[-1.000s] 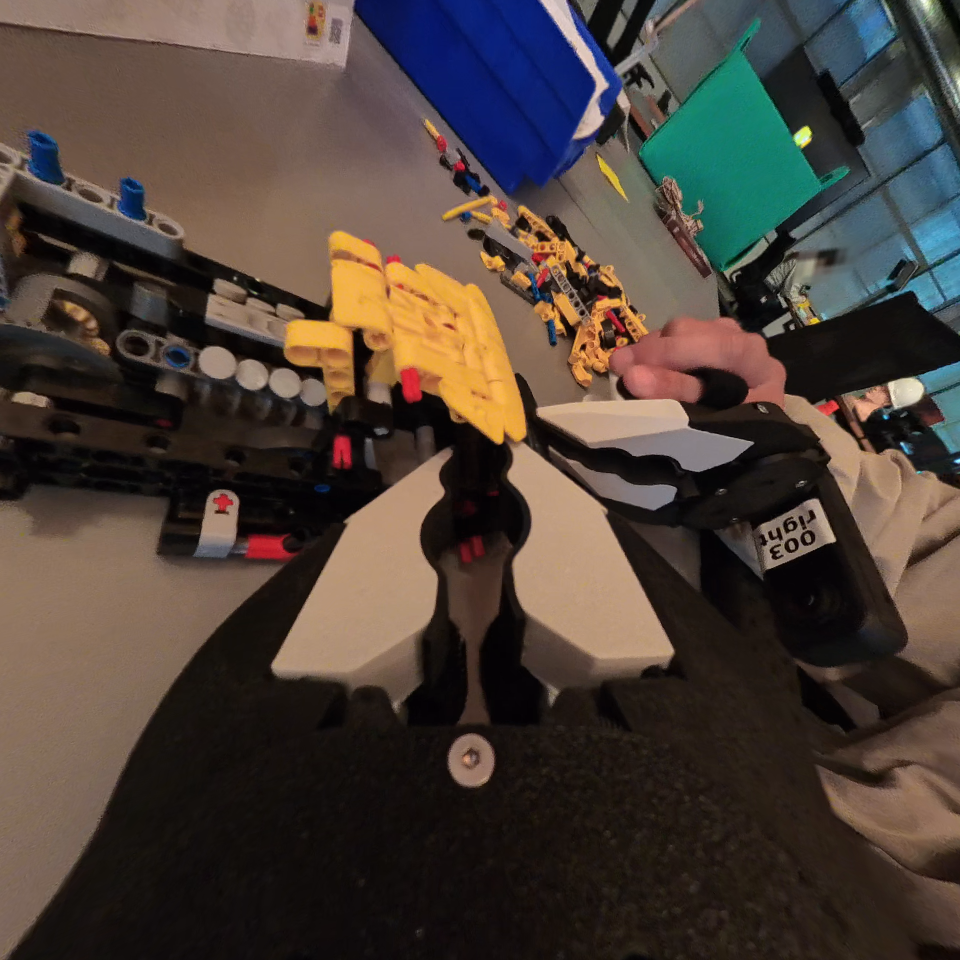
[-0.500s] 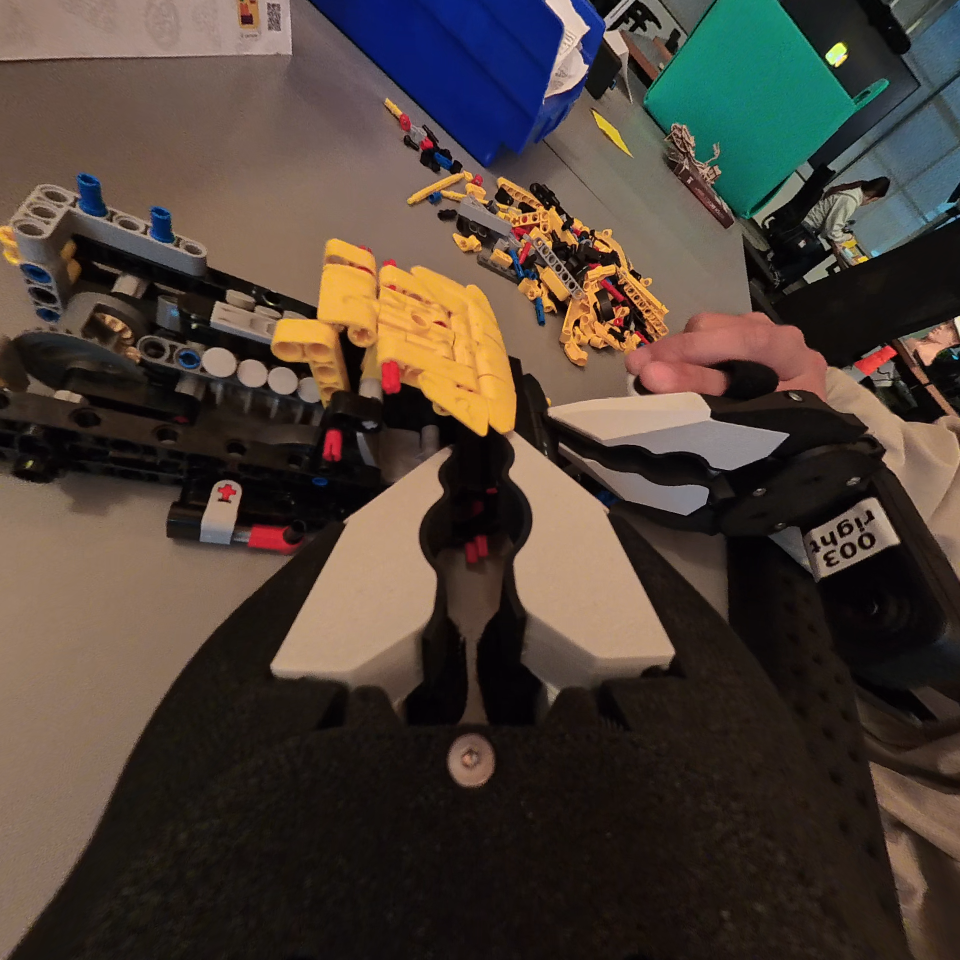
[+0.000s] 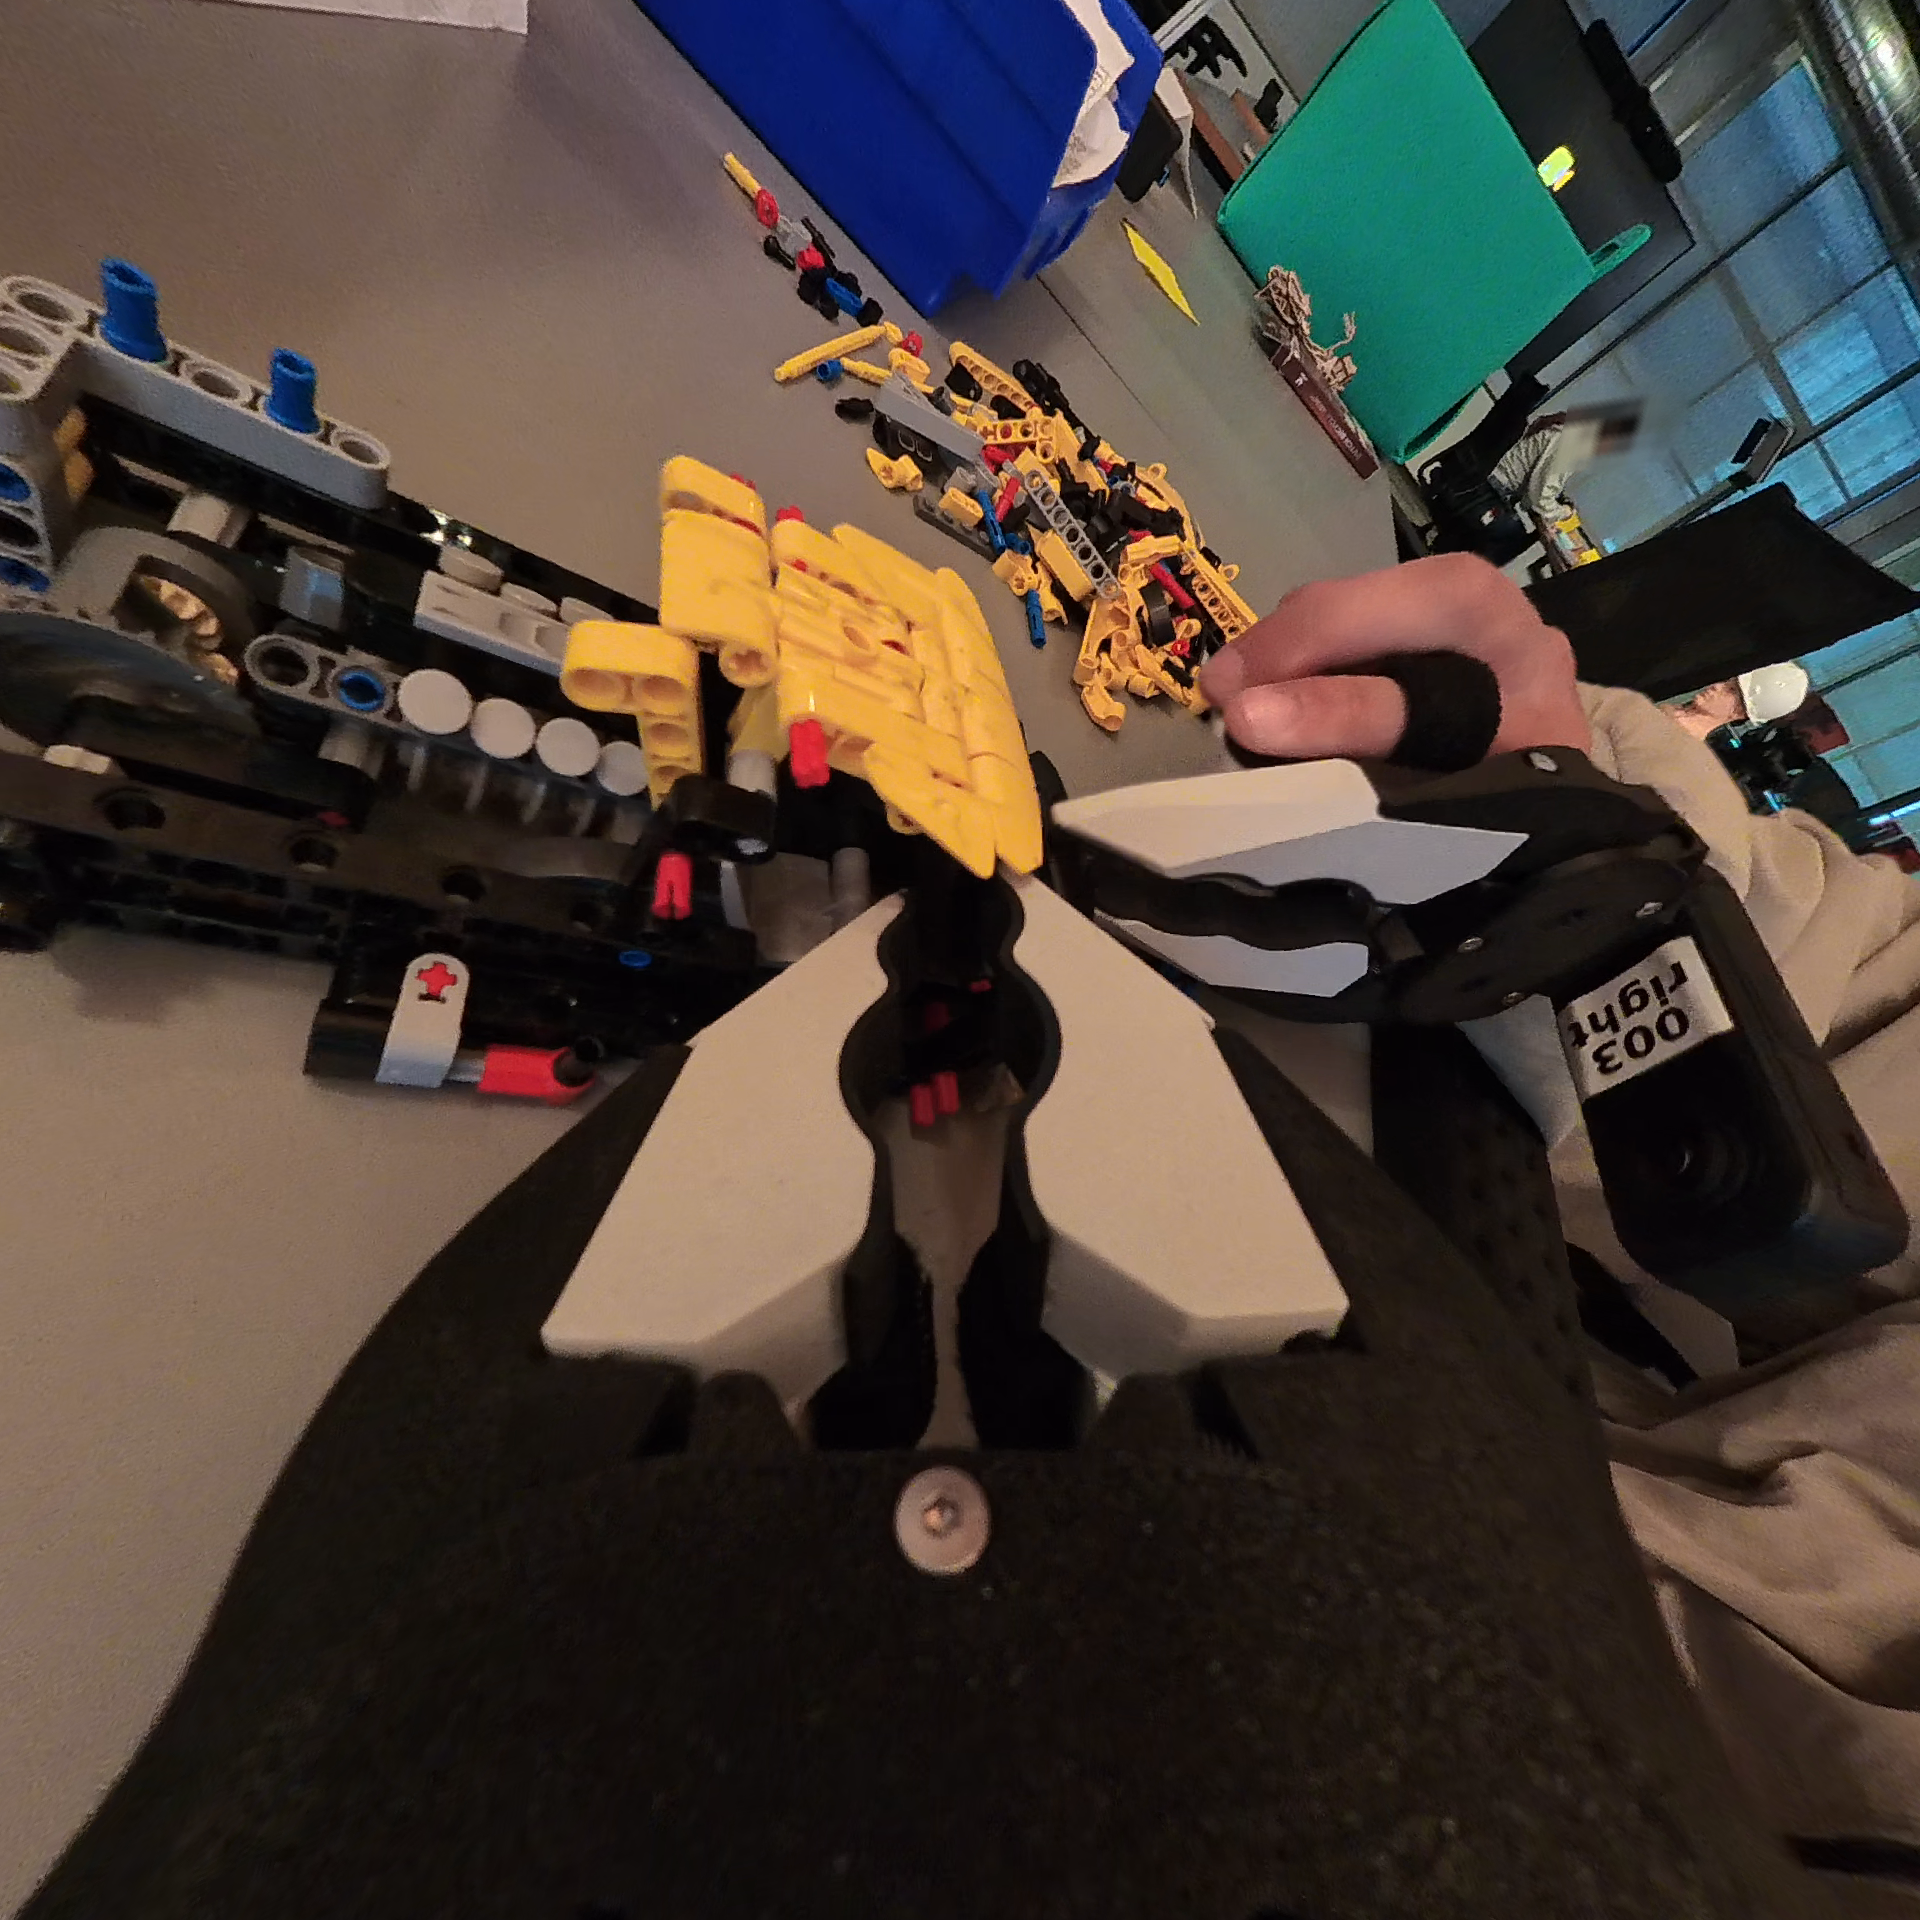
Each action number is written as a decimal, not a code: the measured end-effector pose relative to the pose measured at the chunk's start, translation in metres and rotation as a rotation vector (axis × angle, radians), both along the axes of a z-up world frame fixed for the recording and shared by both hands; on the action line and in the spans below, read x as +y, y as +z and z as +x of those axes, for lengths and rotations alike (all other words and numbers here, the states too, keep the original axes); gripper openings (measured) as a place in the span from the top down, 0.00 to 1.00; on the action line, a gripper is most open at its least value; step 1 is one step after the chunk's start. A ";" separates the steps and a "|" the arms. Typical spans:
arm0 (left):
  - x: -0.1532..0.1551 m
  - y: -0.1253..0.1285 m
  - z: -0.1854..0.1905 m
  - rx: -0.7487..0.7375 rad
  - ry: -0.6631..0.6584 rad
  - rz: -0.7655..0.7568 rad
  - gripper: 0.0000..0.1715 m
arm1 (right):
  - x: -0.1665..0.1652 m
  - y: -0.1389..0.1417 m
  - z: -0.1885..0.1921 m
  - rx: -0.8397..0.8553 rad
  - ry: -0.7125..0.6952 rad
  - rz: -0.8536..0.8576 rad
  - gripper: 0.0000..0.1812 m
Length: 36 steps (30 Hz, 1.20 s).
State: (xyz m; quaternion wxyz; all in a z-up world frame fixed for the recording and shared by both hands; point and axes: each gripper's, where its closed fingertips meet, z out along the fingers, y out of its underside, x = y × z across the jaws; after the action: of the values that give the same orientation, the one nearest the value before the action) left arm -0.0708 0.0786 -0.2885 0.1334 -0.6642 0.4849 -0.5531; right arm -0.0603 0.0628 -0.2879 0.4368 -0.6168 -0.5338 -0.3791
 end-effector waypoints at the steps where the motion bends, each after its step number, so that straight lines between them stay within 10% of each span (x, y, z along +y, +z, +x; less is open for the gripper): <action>1: 0.000 0.000 0.000 -0.001 -0.001 0.003 0.94 | 0.000 0.000 0.000 0.005 0.003 -0.001 0.96; 36: -0.011 -0.002 0.004 0.006 -0.017 0.122 0.92 | -0.013 0.002 0.002 0.004 -0.085 0.050 0.97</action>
State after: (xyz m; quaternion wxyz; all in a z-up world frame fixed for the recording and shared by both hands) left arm -0.0668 0.0673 -0.2906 0.1675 -0.6522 0.5239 -0.5216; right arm -0.0580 0.0499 -0.2860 0.4368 -0.6287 -0.4964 -0.4093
